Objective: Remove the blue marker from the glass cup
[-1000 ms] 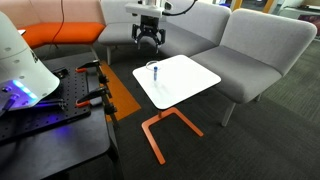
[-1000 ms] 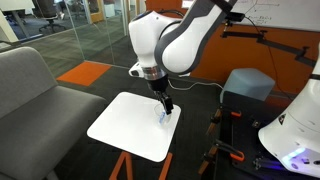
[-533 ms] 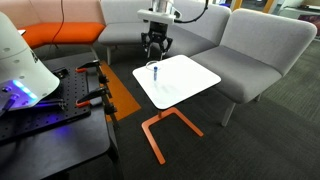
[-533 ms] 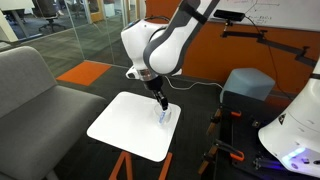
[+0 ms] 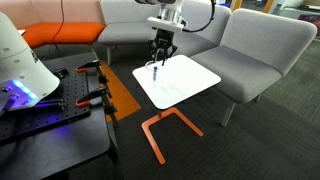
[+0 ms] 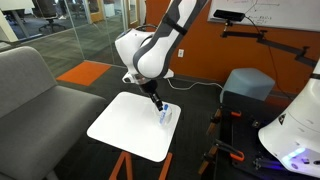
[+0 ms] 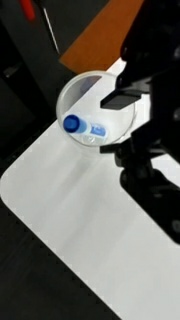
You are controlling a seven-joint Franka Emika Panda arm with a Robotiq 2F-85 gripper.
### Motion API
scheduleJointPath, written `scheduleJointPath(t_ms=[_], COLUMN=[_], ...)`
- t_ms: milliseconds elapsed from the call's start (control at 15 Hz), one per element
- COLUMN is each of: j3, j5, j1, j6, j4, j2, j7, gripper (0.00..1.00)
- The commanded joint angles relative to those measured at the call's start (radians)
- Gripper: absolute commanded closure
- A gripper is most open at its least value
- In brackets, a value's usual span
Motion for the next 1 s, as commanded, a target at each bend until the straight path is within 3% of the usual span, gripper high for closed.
scheduleJointPath(t_ms=[0, 200, 600, 800, 933], j3=[0.010, 0.005, -0.005, 0.006, 0.009], j5=[-0.019, -0.025, -0.068, -0.057, -0.054], j1=[-0.008, -0.005, 0.011, 0.012, 0.014], j6=[-0.053, -0.048, -0.023, -0.037, -0.041], j4=[0.038, 0.028, -0.003, -0.026, -0.051], j2=[0.021, 0.013, -0.033, -0.059, -0.071], j7=[0.000, 0.013, 0.061, 0.061, 0.062], gripper=[0.58, 0.61, 0.56, 0.69, 0.73])
